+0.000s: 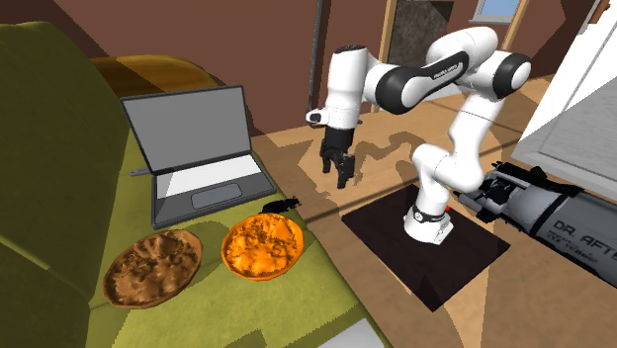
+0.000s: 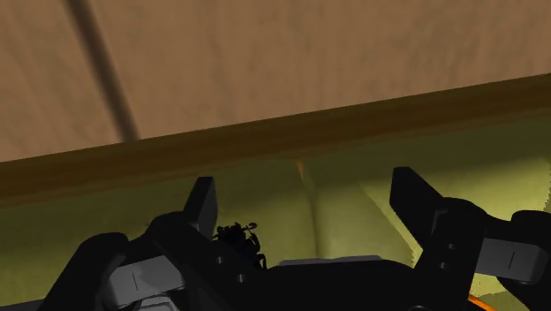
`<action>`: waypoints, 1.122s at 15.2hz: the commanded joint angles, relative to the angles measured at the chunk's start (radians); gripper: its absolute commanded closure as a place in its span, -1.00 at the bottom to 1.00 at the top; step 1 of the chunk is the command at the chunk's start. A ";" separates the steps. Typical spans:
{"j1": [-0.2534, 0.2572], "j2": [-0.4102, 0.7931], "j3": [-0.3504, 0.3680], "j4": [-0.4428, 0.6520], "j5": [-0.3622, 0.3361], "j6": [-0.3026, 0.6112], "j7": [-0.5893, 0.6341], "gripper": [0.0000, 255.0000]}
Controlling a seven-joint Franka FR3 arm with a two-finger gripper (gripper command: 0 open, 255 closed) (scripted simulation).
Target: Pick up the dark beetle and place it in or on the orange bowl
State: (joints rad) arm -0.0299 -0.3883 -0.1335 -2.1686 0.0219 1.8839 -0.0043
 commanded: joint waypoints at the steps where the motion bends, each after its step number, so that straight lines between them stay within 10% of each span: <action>1: 0.000 0.073 -0.012 0.036 0.004 0.043 -0.019 -1.00; 11: -0.017 0.423 -0.066 0.319 0.060 0.132 -0.130 -1.00; 17: -0.017 0.450 -0.064 0.272 0.069 0.205 -0.135 -1.00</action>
State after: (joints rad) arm -0.0456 0.0511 -0.1961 -1.8874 0.0897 2.0753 -0.1385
